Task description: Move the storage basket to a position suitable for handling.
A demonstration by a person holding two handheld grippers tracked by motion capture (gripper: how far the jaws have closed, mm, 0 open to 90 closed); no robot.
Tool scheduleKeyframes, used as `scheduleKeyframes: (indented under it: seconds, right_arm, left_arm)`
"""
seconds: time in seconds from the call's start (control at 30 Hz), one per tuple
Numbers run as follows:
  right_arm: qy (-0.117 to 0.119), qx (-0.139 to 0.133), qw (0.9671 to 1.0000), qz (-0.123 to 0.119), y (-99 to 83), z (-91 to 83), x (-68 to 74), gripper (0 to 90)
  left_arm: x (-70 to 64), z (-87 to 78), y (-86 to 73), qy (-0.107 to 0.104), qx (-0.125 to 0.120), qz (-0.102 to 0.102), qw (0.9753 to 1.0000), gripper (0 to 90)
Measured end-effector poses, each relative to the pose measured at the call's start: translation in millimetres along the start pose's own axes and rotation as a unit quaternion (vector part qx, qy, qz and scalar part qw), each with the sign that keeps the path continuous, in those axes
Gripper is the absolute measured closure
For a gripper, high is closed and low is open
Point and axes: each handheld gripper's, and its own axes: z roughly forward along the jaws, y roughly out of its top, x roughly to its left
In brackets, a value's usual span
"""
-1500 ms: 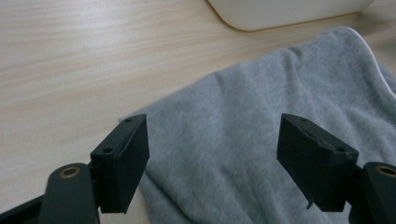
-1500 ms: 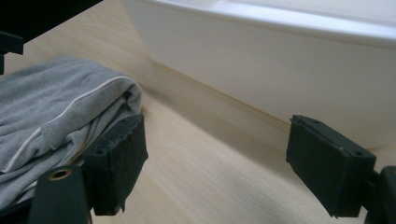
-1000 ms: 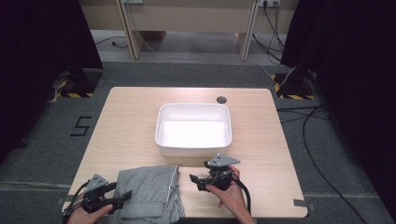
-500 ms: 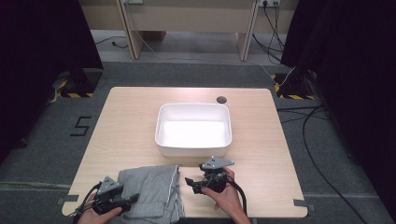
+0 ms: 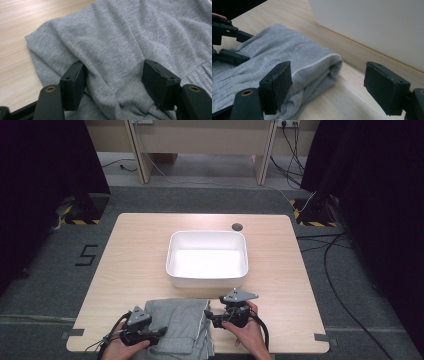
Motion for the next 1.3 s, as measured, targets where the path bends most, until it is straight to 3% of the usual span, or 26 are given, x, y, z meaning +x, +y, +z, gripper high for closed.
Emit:
scheduleKeyframes:
  seconds: [0.17,0.3,0.63,0.8,0.87,0.93,1.07,1.17,1.3]
  right_arm:
    - [-0.003,0.006,1.0,0.002,-5.2,-4.7,-4.9,23.1]
    - [-0.022,0.018,0.9996,-0.004,-9.3,-3.5,-8.6,22.6]
    - [-0.057,0.037,0.9977,-0.004,-18.3,-5.6,-24.3,27.3]
    - [-0.063,0.037,0.9973,0.003,-21.3,-8.8,-34.4,28.8]
    - [-0.061,0.037,0.9975,0.005,-22.9,-10.3,-38.5,29.3]
    - [-0.055,0.036,0.9978,0.011,-24.7,-11.2,-42.1,29.3]
    - [-0.053,0.034,0.998,0.01,-25.5,-10.8,-44.3,29.3]
    - [-0.052,0.036,0.9979,0.011,-25.0,-8.8,-45.6,28.9]
    - [-0.066,0.031,0.9971,0.02,-24.0,-8.3,-49.2,29.9]
  left_arm:
    - [-16.6,14.7,12.6,-0.012,0.006,0.014,0.9998,33.5]
    - [-27.2,24.9,21.3,-0.021,0.01,0.027,0.9994,32.8]
    - [-40.0,40.4,34.8,-0.033,0.015,0.045,0.9983,31.2]
    - [-44.1,46.9,40.0,-0.039,0.012,0.048,0.998,31.3]
    - [-42.2,45.8,39.8,-0.044,0.006,0.044,0.9981,31.1]
    - [-36.1,41.4,38.6,-0.053,-0.007,0.028,0.9982,28.6]
    - [-20.3,23.8,34.7,-0.047,-0.031,-0.003,0.9984,26.1]
    - [-12.0,12.2,28.8,-0.047,-0.036,-0.017,0.9981,25.7]
    - [-5.5,11.8,19.9,-0.048,-0.027,-0.033,0.9979,26.2]
